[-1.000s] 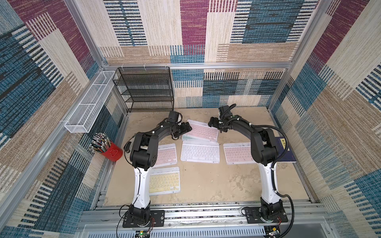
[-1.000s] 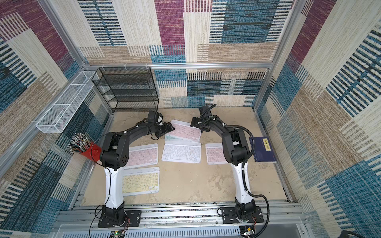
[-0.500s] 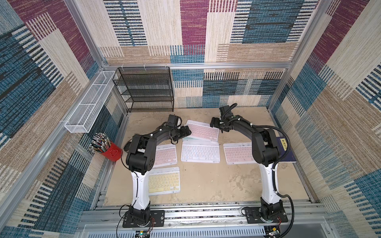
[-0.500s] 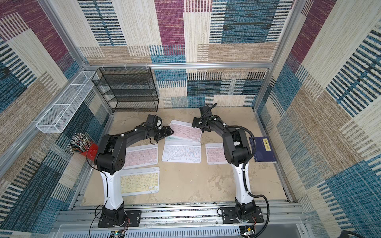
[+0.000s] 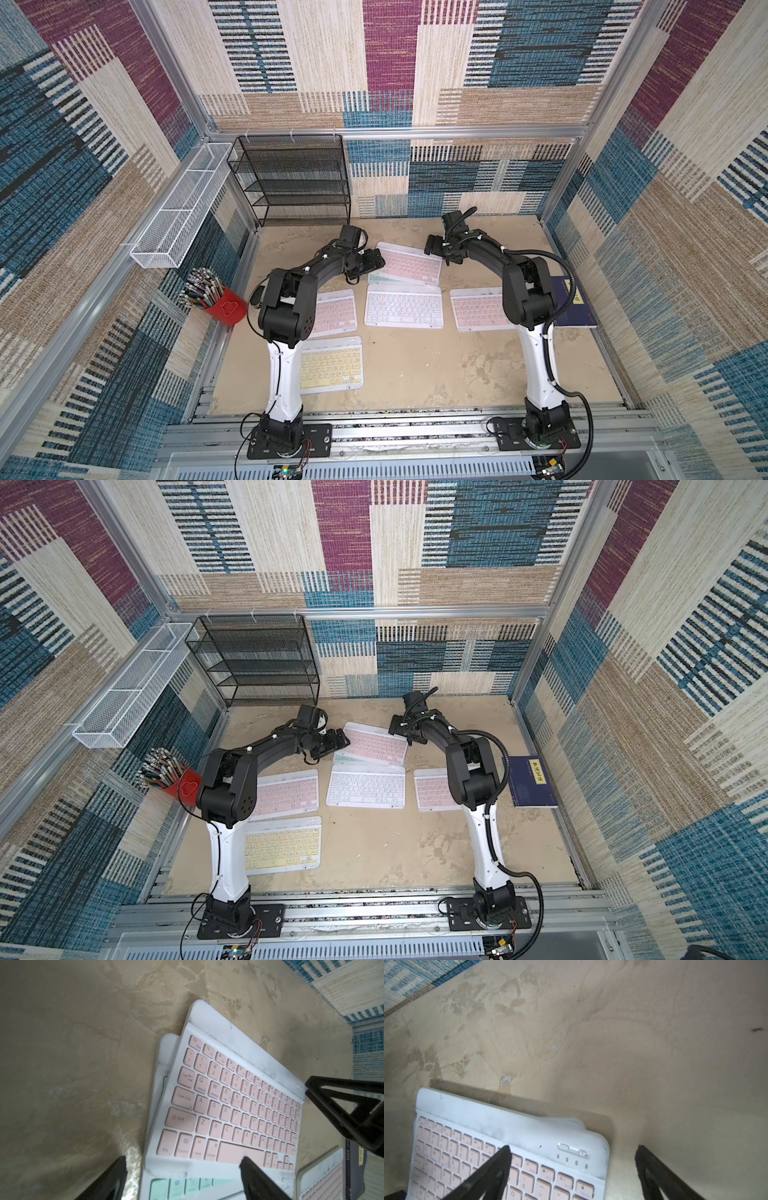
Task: Stack the numeric keypads
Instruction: Adjust the numeric keypad.
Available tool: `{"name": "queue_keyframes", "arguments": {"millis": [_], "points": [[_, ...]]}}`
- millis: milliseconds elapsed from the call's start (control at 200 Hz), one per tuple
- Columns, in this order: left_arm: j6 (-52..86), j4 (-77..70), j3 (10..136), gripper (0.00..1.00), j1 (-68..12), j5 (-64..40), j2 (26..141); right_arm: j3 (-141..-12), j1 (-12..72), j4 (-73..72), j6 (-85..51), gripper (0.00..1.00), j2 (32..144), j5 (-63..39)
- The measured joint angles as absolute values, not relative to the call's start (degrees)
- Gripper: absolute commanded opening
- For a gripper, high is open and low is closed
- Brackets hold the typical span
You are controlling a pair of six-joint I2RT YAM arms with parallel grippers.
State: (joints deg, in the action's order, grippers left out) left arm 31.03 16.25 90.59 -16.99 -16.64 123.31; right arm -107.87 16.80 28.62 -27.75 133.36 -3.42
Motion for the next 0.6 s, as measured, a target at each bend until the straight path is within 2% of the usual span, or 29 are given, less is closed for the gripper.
{"name": "queue_keyframes", "arguments": {"millis": [601], "points": [[30.24, 17.98, 90.72, 0.88, -17.74, -17.1, 122.85, -111.81, 17.45, 30.17, -27.07, 0.92, 136.09, -8.58]]}}
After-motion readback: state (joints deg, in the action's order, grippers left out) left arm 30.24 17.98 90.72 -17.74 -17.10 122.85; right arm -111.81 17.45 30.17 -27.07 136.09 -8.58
